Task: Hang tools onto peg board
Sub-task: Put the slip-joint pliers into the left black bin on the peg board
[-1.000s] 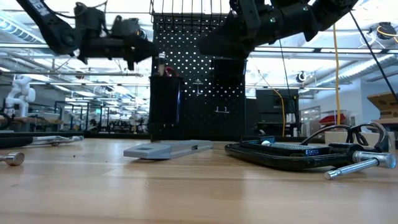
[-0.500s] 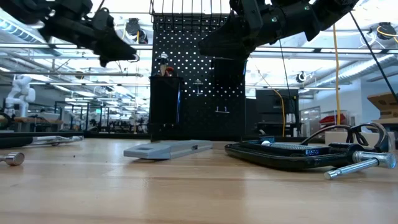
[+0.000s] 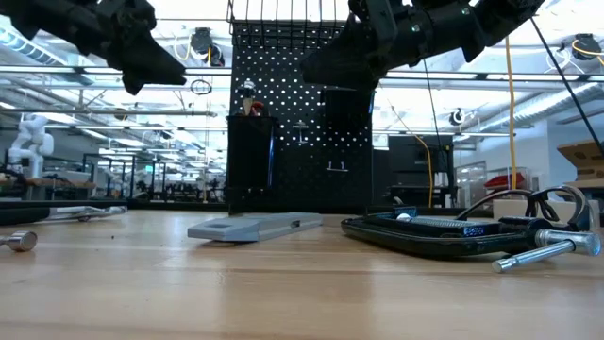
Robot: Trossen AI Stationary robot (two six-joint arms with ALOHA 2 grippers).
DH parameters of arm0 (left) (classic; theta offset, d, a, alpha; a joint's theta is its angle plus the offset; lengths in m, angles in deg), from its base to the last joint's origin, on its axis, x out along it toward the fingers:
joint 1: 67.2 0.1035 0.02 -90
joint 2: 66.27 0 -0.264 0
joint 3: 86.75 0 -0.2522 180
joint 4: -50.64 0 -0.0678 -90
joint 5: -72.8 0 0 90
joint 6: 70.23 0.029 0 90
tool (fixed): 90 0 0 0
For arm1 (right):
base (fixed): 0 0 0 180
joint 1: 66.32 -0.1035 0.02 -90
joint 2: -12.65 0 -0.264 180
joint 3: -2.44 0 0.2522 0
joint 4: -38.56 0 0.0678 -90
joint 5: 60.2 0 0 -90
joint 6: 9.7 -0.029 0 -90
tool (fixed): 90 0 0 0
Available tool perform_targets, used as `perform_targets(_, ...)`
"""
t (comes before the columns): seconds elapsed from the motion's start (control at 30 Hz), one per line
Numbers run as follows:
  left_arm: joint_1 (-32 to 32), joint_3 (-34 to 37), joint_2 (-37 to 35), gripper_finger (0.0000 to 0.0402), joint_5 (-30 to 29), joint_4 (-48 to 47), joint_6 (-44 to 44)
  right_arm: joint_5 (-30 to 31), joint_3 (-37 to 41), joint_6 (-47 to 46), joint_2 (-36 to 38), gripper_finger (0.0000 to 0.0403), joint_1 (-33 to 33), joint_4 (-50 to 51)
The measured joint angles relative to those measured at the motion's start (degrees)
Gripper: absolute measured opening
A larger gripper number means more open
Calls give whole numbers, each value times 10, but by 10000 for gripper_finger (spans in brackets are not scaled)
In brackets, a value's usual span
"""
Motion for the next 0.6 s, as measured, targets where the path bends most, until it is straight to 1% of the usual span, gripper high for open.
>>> perform_targets(0.23, -119, 17, 23, 134, -102, 7, -58, 0, 0, -13, 0, 201, 0, 3)
perform_targets(0.4, -206, 40, 47, 134, -169, 6, -141, 0, 0, -13, 0, 201, 0, 4)
perform_targets(0.5, -257, 55, 71, 134, -214, 1, -198, 0, 0, -13, 0, 201, 0, 4)
perform_targets(0.6, -297, 55, 100, 134, -247, 1, -249, 0, 0, -12, 0, 201, 0, 4)
